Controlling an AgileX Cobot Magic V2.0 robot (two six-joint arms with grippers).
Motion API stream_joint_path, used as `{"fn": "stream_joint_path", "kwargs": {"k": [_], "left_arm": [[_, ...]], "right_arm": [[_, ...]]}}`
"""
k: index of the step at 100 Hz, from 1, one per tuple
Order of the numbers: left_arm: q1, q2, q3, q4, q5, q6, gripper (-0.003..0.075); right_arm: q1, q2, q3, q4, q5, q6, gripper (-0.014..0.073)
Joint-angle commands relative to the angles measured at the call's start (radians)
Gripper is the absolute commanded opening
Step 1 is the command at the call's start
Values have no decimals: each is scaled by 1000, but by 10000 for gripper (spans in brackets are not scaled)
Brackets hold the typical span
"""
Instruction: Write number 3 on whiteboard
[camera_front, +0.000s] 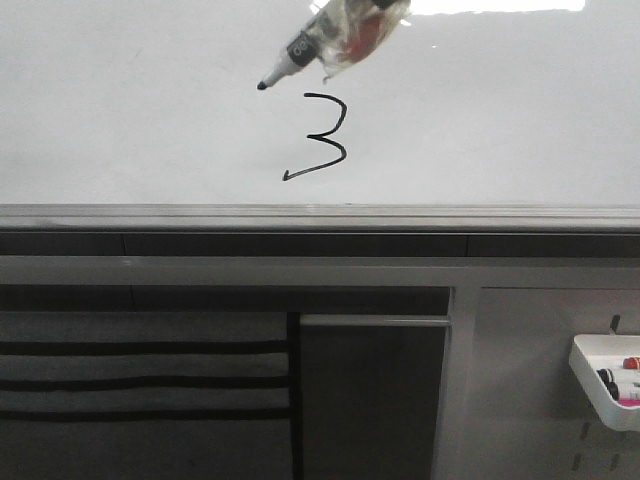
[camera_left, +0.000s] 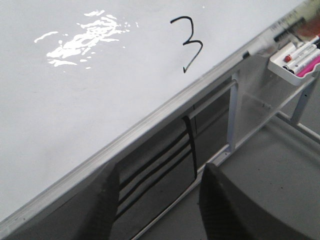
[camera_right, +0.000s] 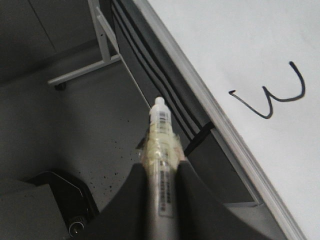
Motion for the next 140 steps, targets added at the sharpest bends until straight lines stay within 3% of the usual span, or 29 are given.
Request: {"fn": "stream_joint_path", "kwargs": {"k": [1,25,39,42,91,116,140], "left_arm": [[2,0,-28,-39,-76,1,336],[2,0,-28,-132,-87,1,336],[-16,25,-28,-157,-40,128,336],[-29,37,-28,-157,-30,153,336],[-272,312,-157,-144,-37,375,336],[-329,449,-257,-142,-94,438,336],[-360,549,-325,-140,-50,534,336]], "right_arm": [[21,-17,-23,6,-39,-90,-27],[98,-5,-23,6,-107,-303,-27],[128,-3,-23,6,-130,-343,-28],[83,-3,-23,6,-132,-346,-27],[89,-3,-23,6,-132,-353,-27],[89,-3,-23,6,-132,-353,-28],[89,-3,-23,6,-132,-353,-27]]}}
